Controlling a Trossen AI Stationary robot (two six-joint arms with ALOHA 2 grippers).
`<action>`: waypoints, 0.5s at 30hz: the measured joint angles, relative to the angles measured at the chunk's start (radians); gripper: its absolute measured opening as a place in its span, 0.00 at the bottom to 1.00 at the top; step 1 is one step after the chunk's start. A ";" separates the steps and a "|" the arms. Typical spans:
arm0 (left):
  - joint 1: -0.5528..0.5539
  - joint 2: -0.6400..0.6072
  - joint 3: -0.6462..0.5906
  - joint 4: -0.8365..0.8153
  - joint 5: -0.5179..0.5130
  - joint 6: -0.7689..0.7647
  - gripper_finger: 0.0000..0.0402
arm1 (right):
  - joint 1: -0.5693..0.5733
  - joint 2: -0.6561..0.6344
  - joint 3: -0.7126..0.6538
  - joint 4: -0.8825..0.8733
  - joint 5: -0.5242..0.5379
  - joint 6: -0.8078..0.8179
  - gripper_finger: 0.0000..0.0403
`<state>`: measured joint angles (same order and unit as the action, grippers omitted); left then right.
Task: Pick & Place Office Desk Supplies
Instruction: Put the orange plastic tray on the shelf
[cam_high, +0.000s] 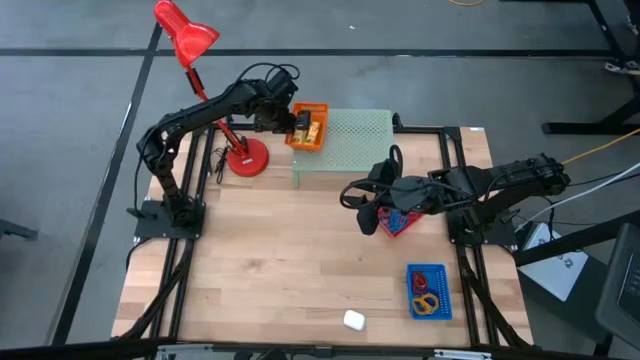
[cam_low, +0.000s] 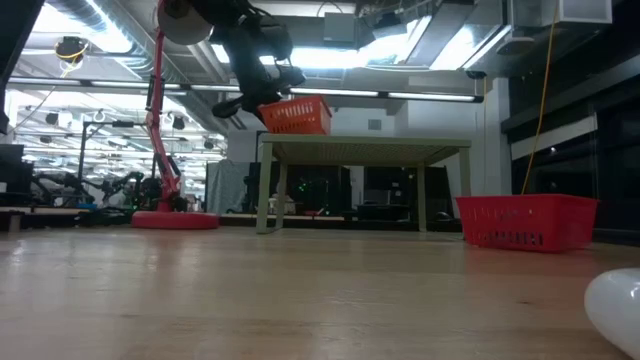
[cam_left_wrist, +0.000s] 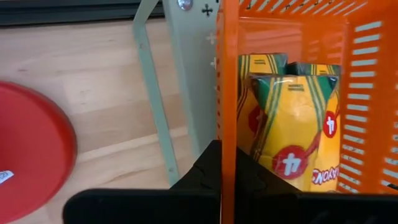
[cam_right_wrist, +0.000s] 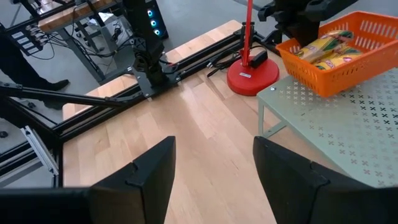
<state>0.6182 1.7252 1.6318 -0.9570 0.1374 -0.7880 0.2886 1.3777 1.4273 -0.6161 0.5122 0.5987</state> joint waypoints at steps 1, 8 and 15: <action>0.000 0.000 0.000 0.000 0.004 0.000 0.01 | 0.000 0.000 0.000 0.001 0.000 0.001 0.54; -0.005 0.000 0.000 0.000 0.004 -0.009 0.01 | 0.000 0.002 0.000 0.003 0.003 0.018 0.54; -0.010 0.001 0.000 -0.016 -0.012 -0.012 0.01 | 0.000 0.002 0.000 0.003 0.003 0.018 0.54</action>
<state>0.6086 1.7260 1.6318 -0.9727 0.1251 -0.7999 0.2886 1.3795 1.4273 -0.6128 0.5156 0.6170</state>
